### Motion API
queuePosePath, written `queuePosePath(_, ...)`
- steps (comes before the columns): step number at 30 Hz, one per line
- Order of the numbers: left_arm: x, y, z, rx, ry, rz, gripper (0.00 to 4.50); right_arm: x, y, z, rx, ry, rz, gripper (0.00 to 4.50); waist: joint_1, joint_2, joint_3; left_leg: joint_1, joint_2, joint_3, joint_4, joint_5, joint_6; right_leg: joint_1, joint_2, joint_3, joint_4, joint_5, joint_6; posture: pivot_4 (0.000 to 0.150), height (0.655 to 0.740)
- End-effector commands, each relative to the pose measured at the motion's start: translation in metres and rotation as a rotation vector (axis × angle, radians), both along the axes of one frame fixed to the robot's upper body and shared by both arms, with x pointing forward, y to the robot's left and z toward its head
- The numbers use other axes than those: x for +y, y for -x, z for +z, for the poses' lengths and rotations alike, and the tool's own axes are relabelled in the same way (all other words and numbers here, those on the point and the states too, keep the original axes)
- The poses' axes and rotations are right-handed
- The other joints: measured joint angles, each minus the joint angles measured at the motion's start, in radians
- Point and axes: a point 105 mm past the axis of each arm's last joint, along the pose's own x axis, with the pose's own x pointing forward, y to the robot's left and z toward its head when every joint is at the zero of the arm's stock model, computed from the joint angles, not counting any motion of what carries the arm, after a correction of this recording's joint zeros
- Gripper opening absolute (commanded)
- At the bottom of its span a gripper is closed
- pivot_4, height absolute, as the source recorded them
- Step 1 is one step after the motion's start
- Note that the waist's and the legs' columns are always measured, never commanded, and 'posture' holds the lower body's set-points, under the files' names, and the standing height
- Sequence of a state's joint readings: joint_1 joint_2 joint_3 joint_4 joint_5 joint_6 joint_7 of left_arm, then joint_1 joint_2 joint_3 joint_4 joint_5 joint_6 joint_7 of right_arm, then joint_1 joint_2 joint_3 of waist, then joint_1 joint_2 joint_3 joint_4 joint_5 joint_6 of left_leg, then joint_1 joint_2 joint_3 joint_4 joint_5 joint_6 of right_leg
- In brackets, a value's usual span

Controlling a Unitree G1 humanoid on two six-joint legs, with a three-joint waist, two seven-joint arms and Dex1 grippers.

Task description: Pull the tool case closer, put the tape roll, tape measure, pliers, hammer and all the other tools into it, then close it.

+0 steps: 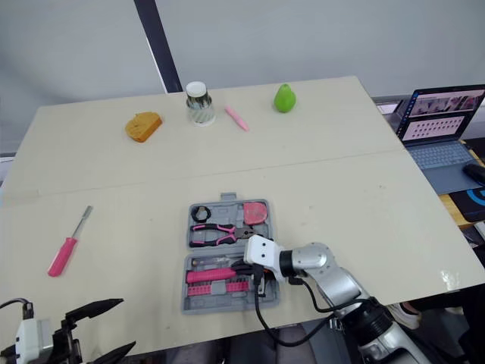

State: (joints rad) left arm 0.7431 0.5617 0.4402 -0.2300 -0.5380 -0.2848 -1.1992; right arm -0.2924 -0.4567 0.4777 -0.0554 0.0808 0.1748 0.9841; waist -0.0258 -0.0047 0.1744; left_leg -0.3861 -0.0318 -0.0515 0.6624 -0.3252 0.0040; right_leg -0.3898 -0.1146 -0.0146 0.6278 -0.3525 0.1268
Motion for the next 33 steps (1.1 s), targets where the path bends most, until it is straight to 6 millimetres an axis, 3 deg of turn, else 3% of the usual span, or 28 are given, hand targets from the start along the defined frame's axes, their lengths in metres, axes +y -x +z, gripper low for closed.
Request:
queuePosePath(1, -0.003, 0.001, 0.003, -0.019, -0.010, -0.012, 4.50, 0.001, 0.006, -0.012, 0.005, 0.041, 0.019, 0.08, 0.000, -0.001, -0.001, 0.000, 0.000, 0.000, 0.000, 0.000, 0.000, 0.000, 0.000, 0.000, 0.000, 0.000, 0.000, 0.150, 0.7391)
queuePosePath(7, -0.005, 0.000, 0.002, -0.019, -0.008, -0.015, 4.50, -0.001, 0.005, -0.020, -0.009, 0.074, 0.006, 0.08, 0.000, -0.004, -0.003, 0.003, 0.000, 0.000, 0.000, 0.000, 0.000, 0.004, 0.000, 0.000, -0.001, 0.000, 0.000, 0.150, 0.7391)
queuePosePath(11, -0.005, -0.001, 0.002, -0.021, -0.008, -0.015, 4.50, -0.002, 0.005, -0.025, -0.014, 0.091, -0.002, 0.08, -0.001, -0.004, -0.004, 0.018, 0.002, 0.000, -0.002, -0.005, -0.001, 0.018, 0.001, 0.000, -0.003, -0.001, -0.003, 0.150, 0.7391)
queuePosePath(19, -0.005, -0.002, 0.003, -0.027, -0.008, -0.013, 4.50, -0.007, 0.007, -0.038, -0.022, 0.108, -0.023, 0.08, -0.001, -0.007, -0.006, 0.018, 0.003, 0.000, -0.002, -0.005, -0.002, 0.018, 0.001, 0.005, -0.003, -0.002, -0.003, 0.150, 0.7391)
queuePosePath(25, -0.005, -0.002, 0.003, -0.027, -0.010, -0.008, 4.50, 0.002, 0.006, -0.023, -0.035, 0.007, -0.051, 0.08, -0.001, -0.009, -0.008, 0.018, 0.004, 0.000, -0.002, -0.005, -0.002, 0.018, 0.001, 0.005, -0.004, -0.002, -0.003, 0.150, 0.7391)
queuePosePath(33, -0.005, -0.003, 0.004, -0.031, -0.012, -0.007, 4.50, -0.001, 0.011, -0.033, -0.010, -0.003, -0.064, 0.08, 0.000, -0.009, -0.008, 0.018, 0.005, 0.000, -0.002, -0.006, -0.002, 0.018, 0.002, 0.005, -0.004, -0.002, -0.003, 0.150, 0.7391)
